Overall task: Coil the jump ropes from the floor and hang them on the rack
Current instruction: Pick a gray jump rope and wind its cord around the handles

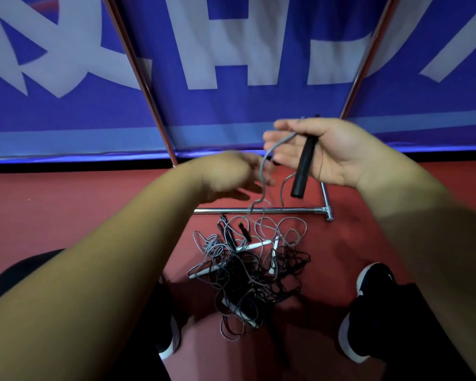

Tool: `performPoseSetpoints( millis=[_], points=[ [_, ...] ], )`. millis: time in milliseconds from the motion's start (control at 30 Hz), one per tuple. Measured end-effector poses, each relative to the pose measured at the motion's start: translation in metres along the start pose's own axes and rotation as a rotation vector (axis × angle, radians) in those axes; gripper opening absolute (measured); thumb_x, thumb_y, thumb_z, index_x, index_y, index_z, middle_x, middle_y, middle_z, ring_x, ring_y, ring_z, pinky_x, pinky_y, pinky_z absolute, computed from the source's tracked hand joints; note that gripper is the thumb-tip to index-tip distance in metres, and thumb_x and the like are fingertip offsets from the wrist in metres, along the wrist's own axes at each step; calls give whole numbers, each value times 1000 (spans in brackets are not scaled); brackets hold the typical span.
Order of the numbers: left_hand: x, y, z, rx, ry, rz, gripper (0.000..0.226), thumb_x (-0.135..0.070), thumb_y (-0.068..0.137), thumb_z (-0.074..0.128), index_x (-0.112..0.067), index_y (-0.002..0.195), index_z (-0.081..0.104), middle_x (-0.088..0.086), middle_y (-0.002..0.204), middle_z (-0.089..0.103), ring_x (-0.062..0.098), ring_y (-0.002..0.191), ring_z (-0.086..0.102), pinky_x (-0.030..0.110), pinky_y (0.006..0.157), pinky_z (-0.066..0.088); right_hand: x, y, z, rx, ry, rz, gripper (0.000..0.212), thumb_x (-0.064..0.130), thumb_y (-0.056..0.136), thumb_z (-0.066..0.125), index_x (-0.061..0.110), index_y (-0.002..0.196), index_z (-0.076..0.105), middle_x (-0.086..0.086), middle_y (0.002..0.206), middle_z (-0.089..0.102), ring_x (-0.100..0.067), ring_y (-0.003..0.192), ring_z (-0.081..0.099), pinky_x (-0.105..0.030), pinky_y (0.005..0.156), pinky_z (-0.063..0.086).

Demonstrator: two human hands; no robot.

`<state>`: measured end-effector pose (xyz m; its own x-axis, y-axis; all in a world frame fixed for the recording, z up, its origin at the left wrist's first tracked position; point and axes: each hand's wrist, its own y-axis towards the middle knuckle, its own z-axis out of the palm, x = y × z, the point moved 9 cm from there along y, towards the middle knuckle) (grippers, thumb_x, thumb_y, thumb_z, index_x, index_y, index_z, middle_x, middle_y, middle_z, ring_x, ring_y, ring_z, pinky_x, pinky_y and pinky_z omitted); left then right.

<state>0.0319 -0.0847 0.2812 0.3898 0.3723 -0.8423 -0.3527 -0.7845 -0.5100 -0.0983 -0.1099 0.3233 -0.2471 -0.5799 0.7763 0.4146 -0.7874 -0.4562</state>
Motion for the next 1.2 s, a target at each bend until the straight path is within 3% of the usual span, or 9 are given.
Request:
performPoseSetpoints(
  millis=[100, 233, 433, 567, 667, 867, 1000, 1100, 1200],
  points=[
    [23, -7, 41, 308, 444, -34, 45, 6, 90, 61, -13, 129, 71, -1, 126, 73, 9, 113, 64, 34, 107, 48, 17, 4, -10, -51, 250, -122, 22, 12, 111, 46, 3, 112, 66, -16, 108, 80, -26, 95, 81, -32, 71, 65],
    [28, -11, 48, 372, 334, -88, 25, -5, 107, 52, -6, 122, 71, 7, 118, 77, 13, 105, 70, 33, 88, 54, 17, 13, -24, -112, 300, -155, 36, 17, 114, 42, -9, 132, 58, -24, 118, 77, -34, 104, 79, -40, 77, 66],
    [-14, -9, 9, 72, -448, -29, 15, -11, 109, 48, -9, 104, 62, 12, 102, 79, 20, 91, 79, 24, 64, 63, -18, 13, -37, -96, -350, 135, 45, 1, 99, 40, 0, 138, 62, -23, 130, 73, -42, 124, 69, -52, 112, 52],
    [-20, -4, -19, -162, -901, 25, 14, -3, 109, 45, 1, 104, 58, 15, 89, 79, 19, 77, 79, 22, 64, 63, -55, -5, -13, 191, -635, 362, 44, -1, 100, 37, 2, 133, 66, -19, 138, 69, -33, 130, 66, -42, 112, 53],
    [-13, -2, -31, -253, -989, 24, 16, -3, 109, 45, 6, 105, 58, 20, 96, 76, 22, 74, 79, 23, 60, 62, -62, -19, 5, 372, -587, 438, 43, 7, 92, 46, 3, 130, 65, -19, 134, 72, -37, 128, 68, -51, 113, 48],
    [-3, -3, -44, -336, -1041, 13, 22, -4, 108, 49, 9, 124, 57, 21, 107, 73, 26, 76, 79, 25, 57, 61, -52, -15, 7, 325, -366, 399, 36, 6, 83, 48, 1, 109, 72, -21, 106, 75, -44, 104, 74, -62, 97, 57],
    [0, -5, -48, -355, -831, -30, 30, -21, 107, 58, 9, 111, 57, 25, 104, 74, 28, 77, 79, 29, 62, 64, -58, -18, 14, 418, -398, 412, 29, 5, 82, 53, 2, 106, 67, -15, 92, 68, -36, 91, 72, -67, 100, 54],
    [17, -12, -58, -401, -319, -234, 59, -50, 105, 56, 8, 113, 58, 24, 100, 77, 36, 84, 79, 44, 72, 66, -61, -19, 20, 476, -356, 431, 16, 8, 82, 55, 7, 96, 63, -11, 86, 58, -31, 84, 67, -65, 96, 55],
    [12, -14, -68, -437, 189, -208, 43, -43, 104, 59, -6, 126, 60, 13, 110, 75, 30, 93, 76, 49, 83, 65, -65, -15, 15, 427, -383, 449, 8, 10, 89, 51, 11, 90, 58, -5, 78, 47, -23, 72, 57, -52, 84, 59]
  ],
)
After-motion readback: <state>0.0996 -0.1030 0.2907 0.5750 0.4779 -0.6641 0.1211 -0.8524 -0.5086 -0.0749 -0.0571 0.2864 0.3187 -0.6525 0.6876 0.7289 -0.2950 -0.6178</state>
